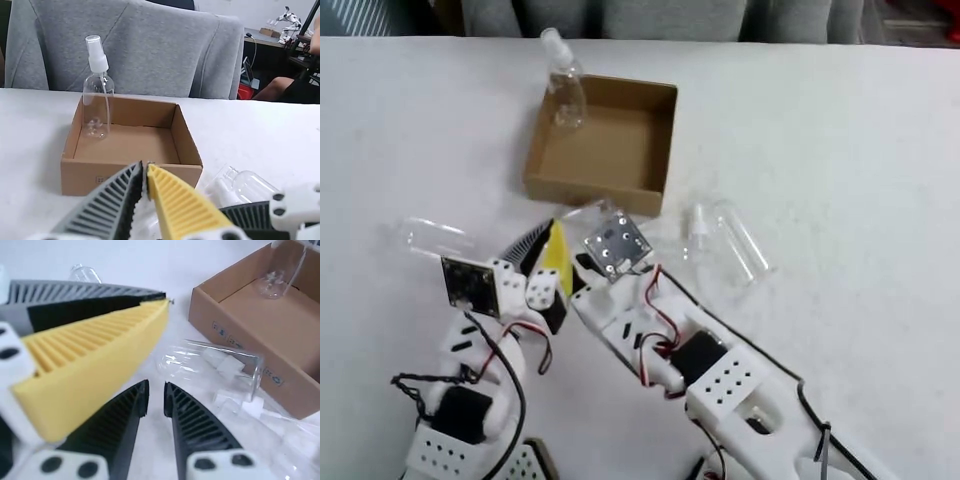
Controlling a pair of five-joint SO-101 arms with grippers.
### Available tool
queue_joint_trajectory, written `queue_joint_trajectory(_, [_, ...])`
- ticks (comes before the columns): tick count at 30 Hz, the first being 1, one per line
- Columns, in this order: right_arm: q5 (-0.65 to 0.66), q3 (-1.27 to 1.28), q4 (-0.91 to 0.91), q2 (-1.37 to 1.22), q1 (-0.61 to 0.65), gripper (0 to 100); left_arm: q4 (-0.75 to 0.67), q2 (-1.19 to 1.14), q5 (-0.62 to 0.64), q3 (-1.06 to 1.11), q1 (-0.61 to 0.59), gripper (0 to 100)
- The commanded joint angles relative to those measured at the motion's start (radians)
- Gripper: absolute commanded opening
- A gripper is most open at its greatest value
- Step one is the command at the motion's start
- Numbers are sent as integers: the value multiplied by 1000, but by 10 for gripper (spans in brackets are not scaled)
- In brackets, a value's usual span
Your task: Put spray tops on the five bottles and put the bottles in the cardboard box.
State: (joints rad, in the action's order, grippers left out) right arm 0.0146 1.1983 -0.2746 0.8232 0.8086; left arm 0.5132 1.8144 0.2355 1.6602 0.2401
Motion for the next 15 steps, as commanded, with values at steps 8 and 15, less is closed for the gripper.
queue_joint_trajectory(8, [-6, -21, -4, 35, 33, 39, 146, 8, -11, -92, 19, 20])
queue_joint_trajectory(15, [-2, -11, -4, 76, 19, 39, 115, 8, -9, -115, -22, 20])
